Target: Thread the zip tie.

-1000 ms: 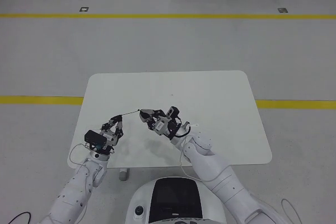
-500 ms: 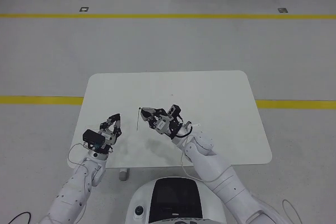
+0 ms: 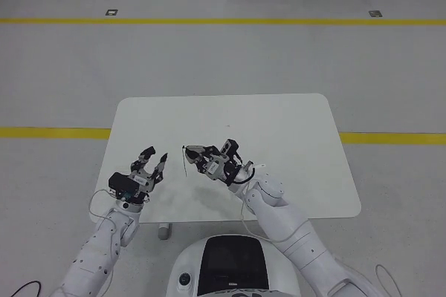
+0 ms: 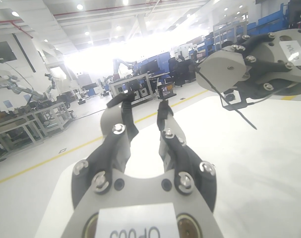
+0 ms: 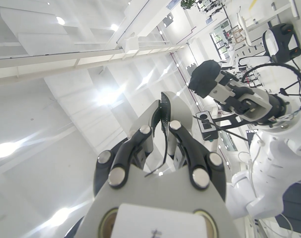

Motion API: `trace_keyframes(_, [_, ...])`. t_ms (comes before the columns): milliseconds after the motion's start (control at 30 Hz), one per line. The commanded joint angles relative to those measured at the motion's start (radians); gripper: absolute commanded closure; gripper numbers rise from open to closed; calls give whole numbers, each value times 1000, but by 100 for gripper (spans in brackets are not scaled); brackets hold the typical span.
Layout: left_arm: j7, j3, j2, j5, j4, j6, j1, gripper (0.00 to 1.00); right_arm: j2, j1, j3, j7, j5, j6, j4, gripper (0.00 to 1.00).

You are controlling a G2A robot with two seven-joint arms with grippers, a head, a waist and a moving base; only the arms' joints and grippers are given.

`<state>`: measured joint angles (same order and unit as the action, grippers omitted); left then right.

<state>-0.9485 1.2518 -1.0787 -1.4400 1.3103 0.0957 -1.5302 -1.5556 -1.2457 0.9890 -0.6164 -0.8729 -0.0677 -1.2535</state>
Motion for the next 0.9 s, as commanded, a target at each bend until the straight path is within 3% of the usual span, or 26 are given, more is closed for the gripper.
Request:
trace_keyframes(0, [0, 0, 0, 0, 0, 0, 0, 0, 0, 0, 0, 0, 0, 0, 0, 100])
trace_keyframes(133, [20, 1, 0, 4, 14, 0, 0, 0, 4, -5, -1, -2, 40, 21, -28, 100])
trace_keyframes(267, [18, 30, 5, 0, 44, -4, -8, 0, 15, -22, 9, -32, 103, 62, -77, 100])
trace_keyframes(500, [3, 102, 16, 9, 135, -10, -60, 0, 26, -44, 22, -61, 144, 105, -126, 100])
trace_keyframes(633, [-4, 139, 21, 34, 179, 16, -91, 0, 29, -50, 23, -64, 150, 114, -139, 100])
trace_keyframes(867, [-16, 174, 25, 20, 221, 18, -132, 0, 33, -57, 24, -77, 125, 98, -151, 100])
